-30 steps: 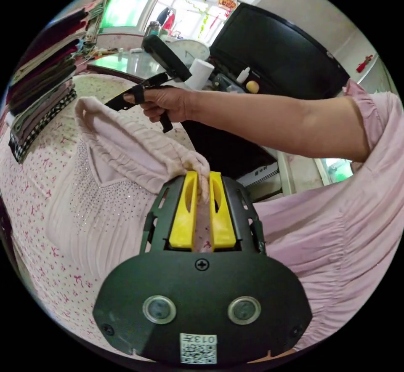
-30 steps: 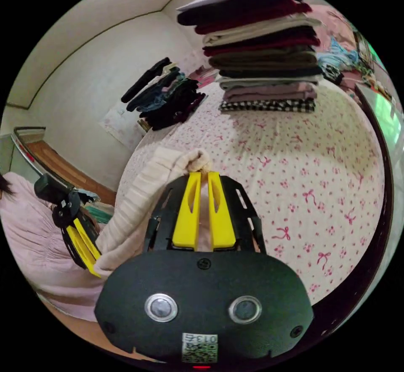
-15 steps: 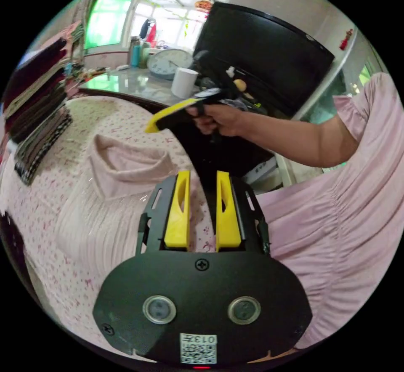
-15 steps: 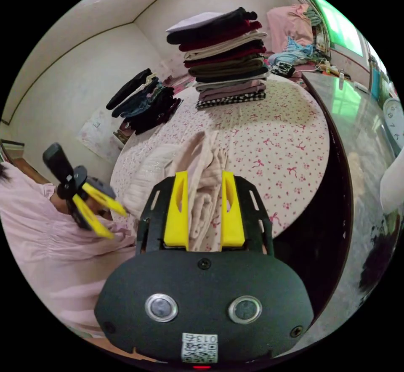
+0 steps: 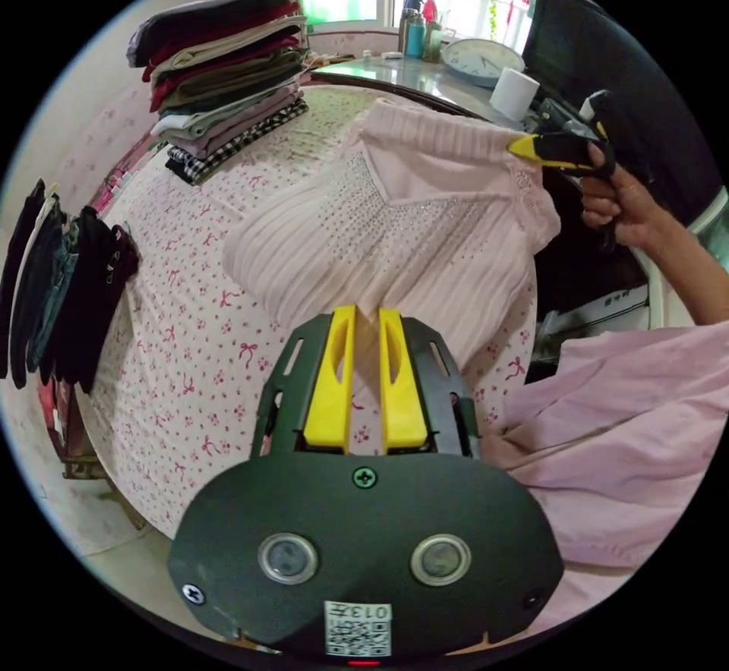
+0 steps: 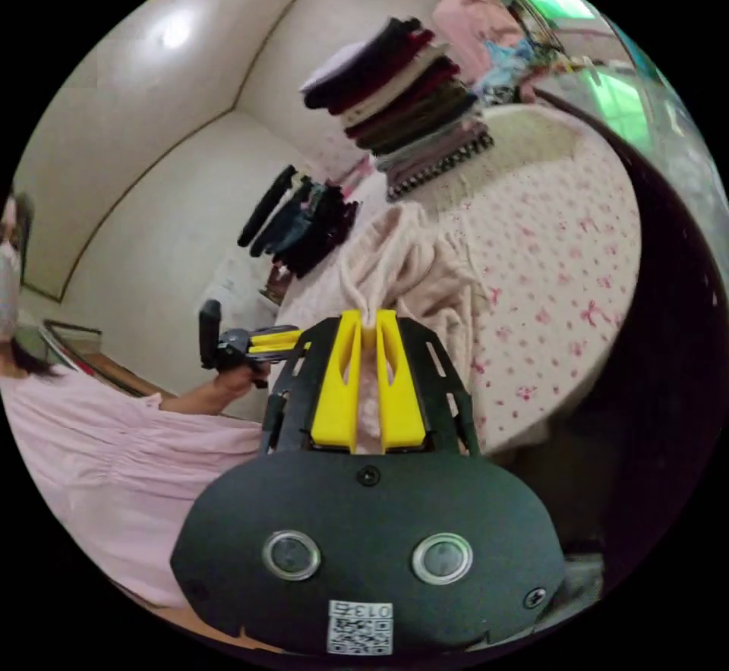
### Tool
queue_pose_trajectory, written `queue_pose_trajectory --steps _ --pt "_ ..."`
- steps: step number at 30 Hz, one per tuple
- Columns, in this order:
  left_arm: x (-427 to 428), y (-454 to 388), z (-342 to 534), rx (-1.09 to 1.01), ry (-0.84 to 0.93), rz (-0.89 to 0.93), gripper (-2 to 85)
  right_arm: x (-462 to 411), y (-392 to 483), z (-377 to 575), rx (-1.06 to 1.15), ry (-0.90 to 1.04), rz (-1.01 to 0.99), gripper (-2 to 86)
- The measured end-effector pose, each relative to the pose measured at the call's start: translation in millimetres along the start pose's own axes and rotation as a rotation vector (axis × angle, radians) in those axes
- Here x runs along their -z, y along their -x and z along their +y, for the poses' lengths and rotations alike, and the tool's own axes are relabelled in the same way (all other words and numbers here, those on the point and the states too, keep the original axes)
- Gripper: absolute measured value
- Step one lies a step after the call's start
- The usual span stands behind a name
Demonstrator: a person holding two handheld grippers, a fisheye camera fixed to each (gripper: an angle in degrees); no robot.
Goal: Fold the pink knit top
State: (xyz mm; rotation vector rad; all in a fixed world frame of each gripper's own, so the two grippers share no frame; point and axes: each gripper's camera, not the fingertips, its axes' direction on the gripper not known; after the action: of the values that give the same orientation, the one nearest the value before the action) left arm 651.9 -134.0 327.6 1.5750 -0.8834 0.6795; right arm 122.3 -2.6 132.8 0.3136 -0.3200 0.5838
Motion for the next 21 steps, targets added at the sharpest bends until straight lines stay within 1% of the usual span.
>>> queue_pose_trajectory --steps 1,2,3,4,5,6,7,9,10,11,12,13,14,15,16,18,19,20,21 --pt "-3 -3 4 -0.001 -0.024 0.002 5.6 -2 -9 3 -0.033 0.029 0.017 2.6" --pt "-2 -3 4 0.007 -0.038 0.016 5.5 -11 -27 11 -0.081 0.108 0.106 2.5" --pt "2 -1 4 0.032 -0.052 0.054 5.3 -15 -36 15 -0.101 0.147 0.137 2.4" --pt "7 0 2 0.052 -0.046 0.069 5.1 -17 -50 22 -0.14 0.16 0.108 2.2" --pt "10 -1 2 0.055 -0.042 0.068 5.0 -9 -58 25 -0.187 0.115 0.022 2.0" --pt "18 -3 3 0.043 -0.042 0.058 4.8 1 -56 24 -0.191 0.075 -0.012 1.7" --pt "27 -6 8 0.04 -0.059 0.034 4.7 7 -53 24 -0.183 0.058 0.004 1.6" --pt "36 -11 17 0.043 -0.078 0.006 4.2 30 -26 21 -0.106 0.011 0.128 1.3" --pt "37 -16 22 0.033 -0.075 -0.013 3.9 34 -16 21 -0.074 0.001 0.159 1.2" --pt "36 -18 23 0.026 -0.067 -0.029 3.7 34 8 21 0.02 0.005 0.202 1.1" --pt "31 -26 24 0.0 -0.05 -0.061 3.3 24 33 22 0.123 0.043 0.226 0.9" --pt "22 -34 22 -0.038 -0.026 -0.079 2.9 16 45 23 0.174 0.068 0.23 0.9" --pt "16 -38 20 -0.054 -0.007 -0.082 2.6 -4 67 28 0.276 0.129 0.227 0.8" --pt "1 -45 17 -0.081 0.039 -0.078 2.1 -16 77 31 0.331 0.166 0.228 0.7" --pt "-14 -48 16 -0.073 0.071 -0.096 1.7 -42 90 40 0.416 0.247 0.263 0.6" --pt "-23 -48 16 -0.046 0.075 -0.097 1.2 -89 83 56 0.43 0.4 0.404 0.4" --pt "-22 -46 15 -0.04 0.086 -0.082 0.9 -96 77 59 0.421 0.428 0.399 0.4" --pt "-20 -44 15 -0.043 0.091 -0.074 0.7 -91 67 59 0.376 0.394 0.324 0.3" --pt "-14 -39 15 -0.054 0.098 -0.052 0.4 -83 60 53 0.302 0.403 0.291 0.3"
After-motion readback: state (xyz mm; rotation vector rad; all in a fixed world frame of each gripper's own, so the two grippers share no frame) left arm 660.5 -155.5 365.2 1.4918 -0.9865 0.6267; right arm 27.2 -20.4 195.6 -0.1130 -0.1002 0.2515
